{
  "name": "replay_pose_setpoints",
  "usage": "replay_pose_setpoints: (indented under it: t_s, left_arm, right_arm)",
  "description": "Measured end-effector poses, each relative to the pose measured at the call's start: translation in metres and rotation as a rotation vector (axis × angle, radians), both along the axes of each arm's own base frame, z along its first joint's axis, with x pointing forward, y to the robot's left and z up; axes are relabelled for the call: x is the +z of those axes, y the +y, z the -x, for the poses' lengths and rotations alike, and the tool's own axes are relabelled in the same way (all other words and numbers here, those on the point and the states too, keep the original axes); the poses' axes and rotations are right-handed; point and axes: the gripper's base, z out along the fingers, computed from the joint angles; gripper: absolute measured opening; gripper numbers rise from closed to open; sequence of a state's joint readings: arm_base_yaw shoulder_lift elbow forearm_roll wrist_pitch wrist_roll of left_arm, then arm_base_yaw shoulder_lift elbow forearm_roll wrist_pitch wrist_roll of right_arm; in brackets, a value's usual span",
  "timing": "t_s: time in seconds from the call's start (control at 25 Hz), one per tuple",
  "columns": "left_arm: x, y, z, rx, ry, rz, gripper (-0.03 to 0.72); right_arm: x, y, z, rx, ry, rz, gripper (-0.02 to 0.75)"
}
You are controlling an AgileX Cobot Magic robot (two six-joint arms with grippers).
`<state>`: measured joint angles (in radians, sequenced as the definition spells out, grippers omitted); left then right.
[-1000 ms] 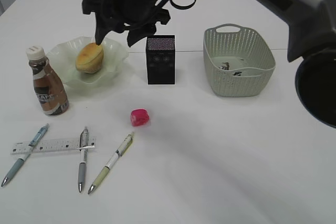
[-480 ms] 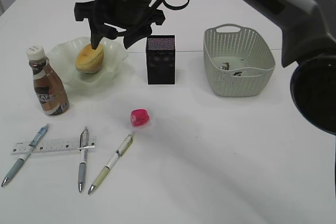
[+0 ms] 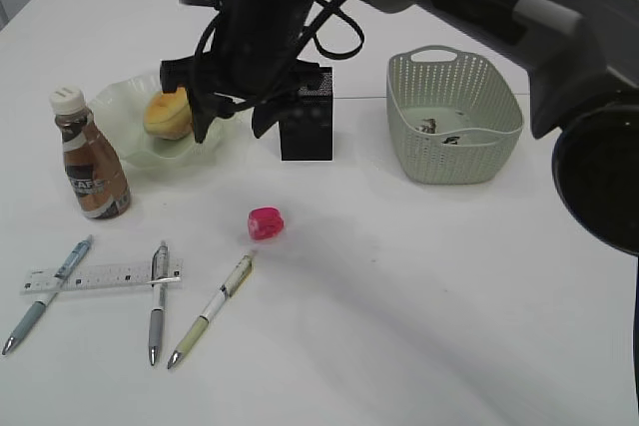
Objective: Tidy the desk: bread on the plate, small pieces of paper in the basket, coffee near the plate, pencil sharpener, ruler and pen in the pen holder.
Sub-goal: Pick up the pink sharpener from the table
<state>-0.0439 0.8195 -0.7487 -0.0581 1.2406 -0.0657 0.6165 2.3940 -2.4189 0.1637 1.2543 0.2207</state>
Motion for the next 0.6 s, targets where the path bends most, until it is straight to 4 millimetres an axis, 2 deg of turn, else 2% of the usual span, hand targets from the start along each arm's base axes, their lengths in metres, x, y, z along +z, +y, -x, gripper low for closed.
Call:
replay_pose_setpoints:
  t_s: [0.44, 0.6]
  left_arm:
    - [0.000, 0.000, 0.000, 0.000, 0.000, 0.004, 0.343]
    - [0.000, 0.000, 0.000, 0.000, 0.000, 0.004, 0.343]
  right_arm:
    - [-0.040, -0.008, 0.003, -0.001, 0.081, 0.122, 0.543]
    - [-0.044, -0.009, 0.003, -0.007, 0.084, 0.142, 0.543]
